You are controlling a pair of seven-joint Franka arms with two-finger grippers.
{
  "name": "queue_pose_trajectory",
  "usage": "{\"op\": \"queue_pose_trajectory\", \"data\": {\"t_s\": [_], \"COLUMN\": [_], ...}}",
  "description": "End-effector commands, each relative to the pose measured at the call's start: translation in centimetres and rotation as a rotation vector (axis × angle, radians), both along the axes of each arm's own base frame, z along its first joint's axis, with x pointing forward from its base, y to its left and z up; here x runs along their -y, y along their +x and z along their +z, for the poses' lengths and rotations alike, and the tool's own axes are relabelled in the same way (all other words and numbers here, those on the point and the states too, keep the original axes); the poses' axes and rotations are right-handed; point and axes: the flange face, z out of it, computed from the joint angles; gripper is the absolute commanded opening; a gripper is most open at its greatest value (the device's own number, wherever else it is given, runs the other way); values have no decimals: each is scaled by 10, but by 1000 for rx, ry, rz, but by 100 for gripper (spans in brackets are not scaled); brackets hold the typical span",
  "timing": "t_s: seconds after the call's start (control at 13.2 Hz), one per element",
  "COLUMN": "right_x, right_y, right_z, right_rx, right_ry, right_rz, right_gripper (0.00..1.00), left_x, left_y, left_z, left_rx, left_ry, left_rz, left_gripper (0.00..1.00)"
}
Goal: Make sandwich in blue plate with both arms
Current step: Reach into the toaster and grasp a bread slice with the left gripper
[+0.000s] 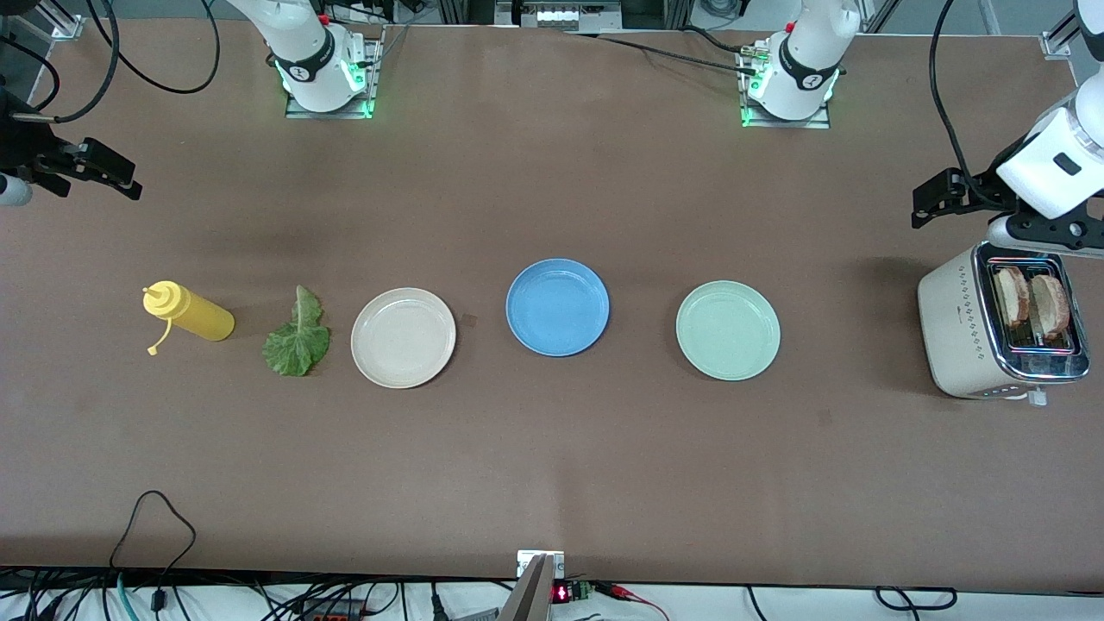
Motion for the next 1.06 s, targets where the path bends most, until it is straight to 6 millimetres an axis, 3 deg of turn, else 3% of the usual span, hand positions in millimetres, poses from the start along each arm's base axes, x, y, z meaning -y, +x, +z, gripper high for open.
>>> {"op": "queue_pose_trajectory", "data": {"t_s": [0.0,0.15,0.38,0.46,0.53,0.76,0.99], "right_x": [1,1,1,1,1,2,2], "right_y": [-3,-2,-2,-2,-2,-1,0], "right_z": [8,7,7,7,7,6,6], "right_rx": [10,9,10,13,13,16,19], "right_ry": [-12,-12,-12,-12,-12,-12,-14], "right_rz": [14,14,12,13,13,13,11], "right_gripper": [100,100,100,100,100,100,100], "left_x": [1,-10,-36,-49,-78,-139,-172], "left_y": [2,16,34,44,48,40,26], "left_z": [-11,-35,-52,-64,-77,-130,-173], "left_rx": [-63,-99,-76,-69,-70,-59,-43], "left_ry": [19,45,313,319,312,290,270], "left_rz": [-1,0,-157,-196,-194,-182,-152], "left_gripper": [100,100,100,100,100,100,94]}}
